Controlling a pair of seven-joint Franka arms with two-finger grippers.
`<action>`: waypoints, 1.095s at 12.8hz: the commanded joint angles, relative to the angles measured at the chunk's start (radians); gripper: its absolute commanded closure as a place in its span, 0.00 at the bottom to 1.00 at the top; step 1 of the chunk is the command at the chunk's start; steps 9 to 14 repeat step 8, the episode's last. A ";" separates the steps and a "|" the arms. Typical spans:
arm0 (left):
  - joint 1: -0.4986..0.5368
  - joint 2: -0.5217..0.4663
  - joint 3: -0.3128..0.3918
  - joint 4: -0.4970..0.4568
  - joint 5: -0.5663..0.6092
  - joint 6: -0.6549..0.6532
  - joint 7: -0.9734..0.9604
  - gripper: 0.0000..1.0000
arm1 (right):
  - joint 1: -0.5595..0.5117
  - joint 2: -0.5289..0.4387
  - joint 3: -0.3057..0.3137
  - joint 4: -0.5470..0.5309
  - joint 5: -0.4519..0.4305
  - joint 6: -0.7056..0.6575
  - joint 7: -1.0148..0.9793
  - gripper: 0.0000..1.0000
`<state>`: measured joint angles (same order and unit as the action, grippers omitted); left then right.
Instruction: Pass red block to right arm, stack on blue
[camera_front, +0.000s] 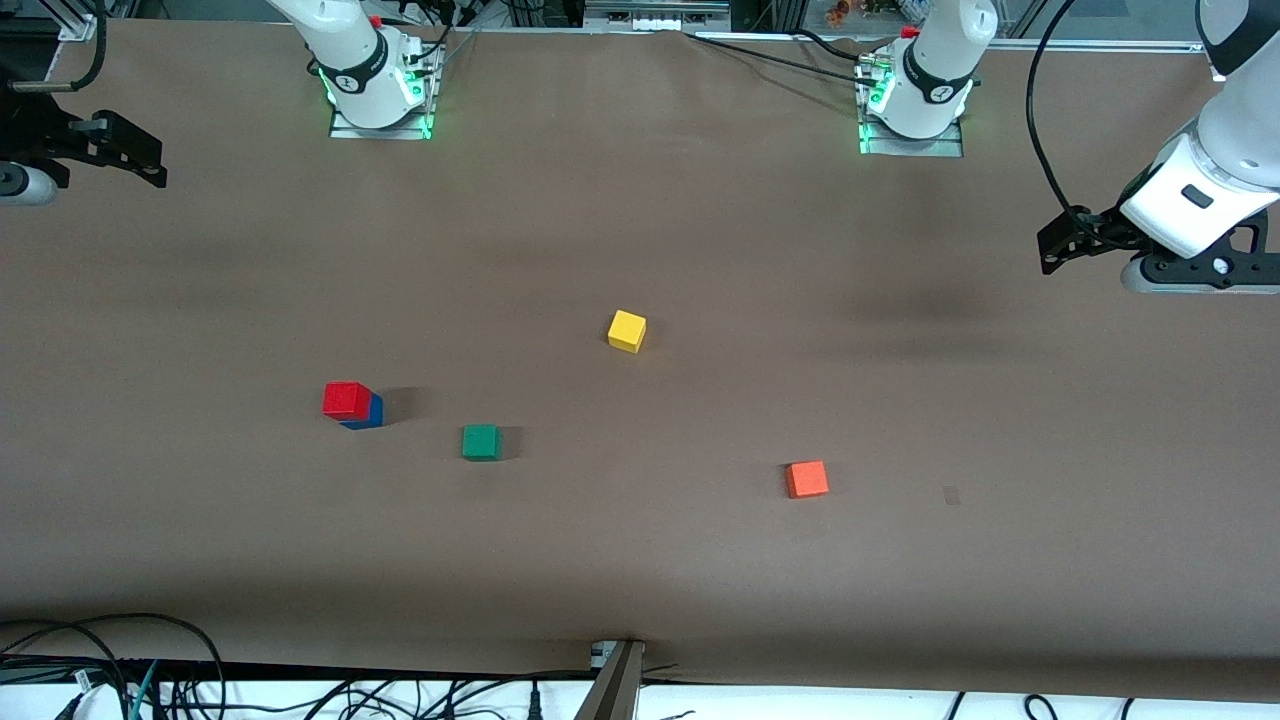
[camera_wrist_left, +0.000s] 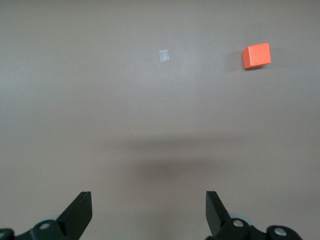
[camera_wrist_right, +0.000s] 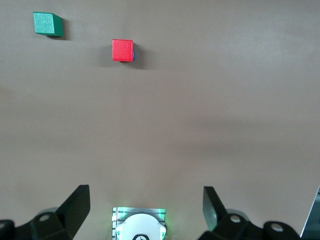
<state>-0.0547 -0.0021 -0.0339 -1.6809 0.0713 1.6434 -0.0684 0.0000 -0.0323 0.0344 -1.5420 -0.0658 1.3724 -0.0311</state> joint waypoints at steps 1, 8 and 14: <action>0.006 -0.003 -0.001 0.003 -0.016 -0.011 0.004 0.00 | -0.014 0.008 0.004 0.011 0.031 -0.016 0.020 0.00; 0.006 -0.003 -0.001 0.004 -0.016 -0.011 0.005 0.00 | -0.018 0.031 -0.016 0.011 0.035 -0.009 0.011 0.00; 0.006 -0.003 -0.001 0.004 -0.016 -0.011 0.005 0.00 | -0.018 0.031 -0.016 0.011 0.035 -0.009 0.011 0.00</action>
